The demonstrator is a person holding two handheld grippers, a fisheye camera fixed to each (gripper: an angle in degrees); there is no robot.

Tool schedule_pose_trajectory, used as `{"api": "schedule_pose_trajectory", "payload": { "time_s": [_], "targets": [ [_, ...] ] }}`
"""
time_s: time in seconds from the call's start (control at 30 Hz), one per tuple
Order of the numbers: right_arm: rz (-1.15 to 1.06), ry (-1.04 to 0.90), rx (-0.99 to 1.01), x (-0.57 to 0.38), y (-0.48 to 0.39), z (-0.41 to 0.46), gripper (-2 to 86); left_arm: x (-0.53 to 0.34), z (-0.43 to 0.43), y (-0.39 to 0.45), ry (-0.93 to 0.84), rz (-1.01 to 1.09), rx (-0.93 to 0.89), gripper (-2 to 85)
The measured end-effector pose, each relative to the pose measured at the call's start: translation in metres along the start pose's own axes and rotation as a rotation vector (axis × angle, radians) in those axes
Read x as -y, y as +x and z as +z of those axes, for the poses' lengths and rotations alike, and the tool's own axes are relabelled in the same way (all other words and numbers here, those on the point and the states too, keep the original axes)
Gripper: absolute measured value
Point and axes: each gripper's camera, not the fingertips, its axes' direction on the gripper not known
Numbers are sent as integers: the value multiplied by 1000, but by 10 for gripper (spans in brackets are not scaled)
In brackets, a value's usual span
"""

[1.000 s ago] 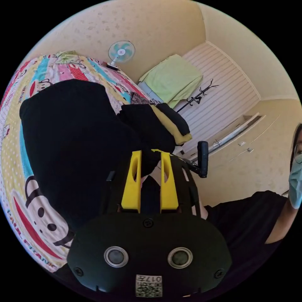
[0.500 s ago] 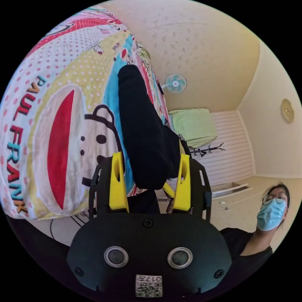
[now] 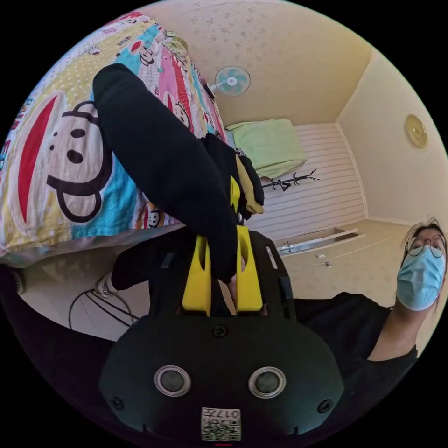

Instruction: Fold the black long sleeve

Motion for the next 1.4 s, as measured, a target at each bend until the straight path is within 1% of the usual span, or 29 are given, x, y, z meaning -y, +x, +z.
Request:
{"api": "schedule_pose_trajectory", "payload": {
  "time_s": [0.07,0.13,0.17,0.23,0.27,0.37,0.43,0.47,0.53,0.57,0.63,0.67,0.7,0.73,0.77,0.83,0.87,0.93,1.0,1.03,1.1,1.13,1.17,1.23,1.27,1.3,1.33,1.37,1.4],
  "targets": [
    [-75,-42,-17,3,-14,13,206,-14,-24,11,36,47,-6,94],
    [-241,-128,-36,10,-45,41,196,-35,-70,21,117,102,-40,93],
    [-284,-154,-31,13,-54,50,194,-41,-81,23,141,110,-54,92],
    [-411,-264,50,31,-83,93,184,-72,-126,24,248,125,-77,78],
    [-437,-292,79,37,-89,106,182,-80,-135,24,268,122,-68,72],
    [-526,-429,205,65,-118,187,171,-112,-172,17,354,88,-2,62],
    [-576,-537,281,78,-138,268,163,-132,-194,5,418,31,33,59],
    [-589,-561,300,79,-143,290,160,-136,-199,1,432,17,32,59],
    [-672,-654,379,72,-167,381,151,-152,-218,-12,501,-30,17,55],
    [-696,-674,404,69,-172,402,149,-156,-223,-15,520,-41,17,54],
    [-761,-723,504,55,-185,486,139,-168,-241,-25,588,-75,19,53],
    [-762,-725,514,52,-183,505,137,-171,-245,-28,602,-82,21,53],
    [-731,-728,512,47,-174,543,131,-176,-252,-32,629,-98,25,53],
    [-647,-734,476,44,-153,581,125,-181,-259,-36,656,-109,27,53],
    [-584,-738,444,42,-138,599,122,-183,-262,-38,669,-113,28,53],
    [-341,-761,236,27,-57,657,110,-192,-272,-38,712,-109,75,53],
    [-317,-763,172,22,-34,667,106,-194,-274,-37,716,-111,102,54],
    [-210,-813,-135,3,65,692,96,-195,-278,-33,686,-124,208,57],
    [-84,-866,-273,-5,130,691,97,-194,-280,-31,650,-133,272,62],
    [-56,-830,-127,-4,150,678,97,-195,-282,-30,637,-137,307,63],
    [-1,-759,26,2,163,660,104,-197,-283,-30,632,-142,348,63],
    [4,-771,-8,5,162,654,108,-197,-283,-31,632,-147,367,63],
    [-17,-789,-37,6,157,652,110,-196,-283,-32,631,-150,371,63],
    [-215,-871,-158,5,125,631,101,-186,-280,-38,616,-147,346,63],
    [-273,-894,-198,4,116,623,97,-181,-279,-39,610,-139,335,62],
    [-377,-936,-299,0,102,601,89,-168,-276,-41,584,-118,318,60],
    [-457,-958,-403,-4,92,574,81,-150,-274,-42,520,-90,300,50],
    [-486,-963,-457,-6,88,558,77,-139,-273,-42,473,-69,297,45],
    [-529,-959,-563,-9,83,522,69,-117,-272,-41,379,-26,331,29]
  ]
}}
